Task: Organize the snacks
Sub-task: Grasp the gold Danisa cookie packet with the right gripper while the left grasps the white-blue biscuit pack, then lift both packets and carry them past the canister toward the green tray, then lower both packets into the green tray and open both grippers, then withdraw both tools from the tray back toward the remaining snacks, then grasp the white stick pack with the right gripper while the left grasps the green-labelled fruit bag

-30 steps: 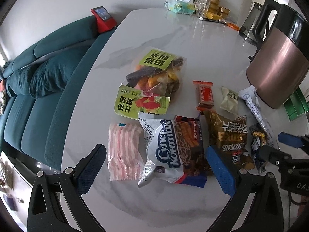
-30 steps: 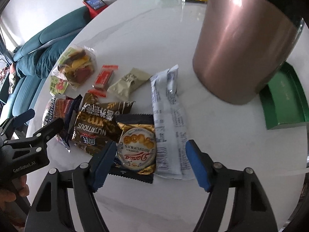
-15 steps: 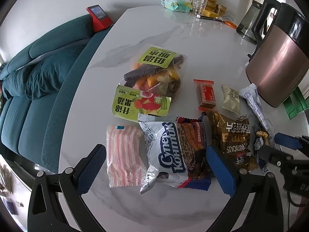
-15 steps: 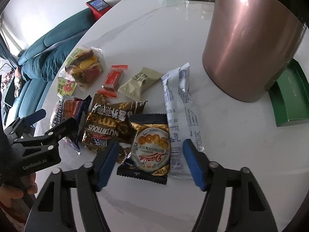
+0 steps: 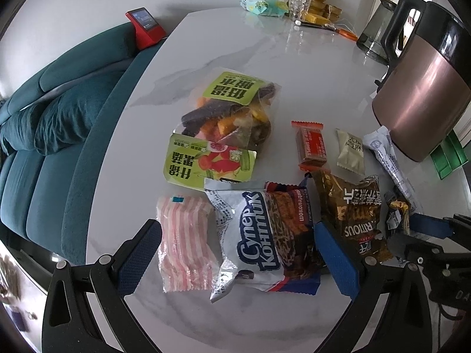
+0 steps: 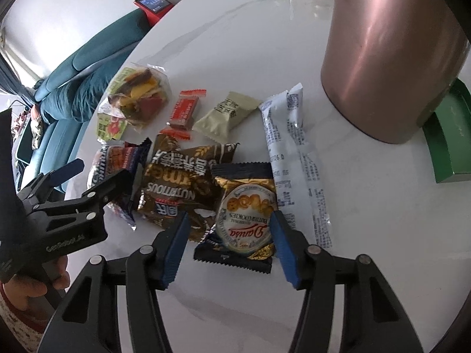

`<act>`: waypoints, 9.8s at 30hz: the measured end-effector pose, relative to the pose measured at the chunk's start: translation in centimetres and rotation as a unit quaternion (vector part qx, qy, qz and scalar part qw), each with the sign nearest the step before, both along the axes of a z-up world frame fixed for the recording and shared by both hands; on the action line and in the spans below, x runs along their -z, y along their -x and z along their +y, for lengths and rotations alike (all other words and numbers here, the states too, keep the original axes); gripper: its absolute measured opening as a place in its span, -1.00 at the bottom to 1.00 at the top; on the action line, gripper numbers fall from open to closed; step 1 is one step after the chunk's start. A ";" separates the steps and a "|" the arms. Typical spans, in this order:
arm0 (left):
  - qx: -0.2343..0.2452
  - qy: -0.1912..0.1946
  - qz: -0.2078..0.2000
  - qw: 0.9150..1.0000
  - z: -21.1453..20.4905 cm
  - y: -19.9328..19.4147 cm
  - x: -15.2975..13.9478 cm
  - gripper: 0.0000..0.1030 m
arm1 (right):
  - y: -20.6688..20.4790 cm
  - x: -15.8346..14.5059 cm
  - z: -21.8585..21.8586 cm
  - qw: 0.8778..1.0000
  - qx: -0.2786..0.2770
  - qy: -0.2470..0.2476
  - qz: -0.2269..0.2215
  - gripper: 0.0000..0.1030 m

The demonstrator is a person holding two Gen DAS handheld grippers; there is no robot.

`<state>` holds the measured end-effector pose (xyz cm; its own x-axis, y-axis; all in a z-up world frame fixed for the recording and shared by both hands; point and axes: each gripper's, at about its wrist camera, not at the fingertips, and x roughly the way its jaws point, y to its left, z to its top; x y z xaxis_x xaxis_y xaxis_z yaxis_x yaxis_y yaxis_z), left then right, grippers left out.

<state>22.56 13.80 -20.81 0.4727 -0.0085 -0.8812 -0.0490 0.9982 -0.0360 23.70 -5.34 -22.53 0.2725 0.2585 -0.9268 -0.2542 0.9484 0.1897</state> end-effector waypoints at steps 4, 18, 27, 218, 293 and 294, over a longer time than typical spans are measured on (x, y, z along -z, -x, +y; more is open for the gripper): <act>-0.004 -0.002 0.005 1.000 -0.3 -0.3 0.3 0.98 | -0.8 0.9 -0.2 1.000 0.008 0.011 0.009 0.07; -0.005 -0.028 0.028 0.999 -0.7 -0.7 1.7 0.98 | -2.4 1.5 -0.1 0.999 0.005 0.050 -0.005 -0.27; -0.011 -0.034 0.036 0.999 -0.4 -0.4 2.5 0.98 | -1.9 2.2 0.9 0.996 -0.002 0.083 -0.027 -0.27; 0.058 -0.011 -0.041 0.997 -27.6 4.7 -10.9 0.97 | 2.3 -14.1 -26.5 0.983 0.049 0.015 -0.174 1.00; 0.062 -0.034 0.034 0.997 2.0 -8.0 0.5 0.94 | -6.2 2.6 -2.5 0.993 0.054 0.104 -0.015 1.00; 0.064 -0.035 0.036 0.997 2.0 -8.0 0.6 0.92 | -6.3 2.5 -2.7 0.993 0.054 0.105 -0.015 1.00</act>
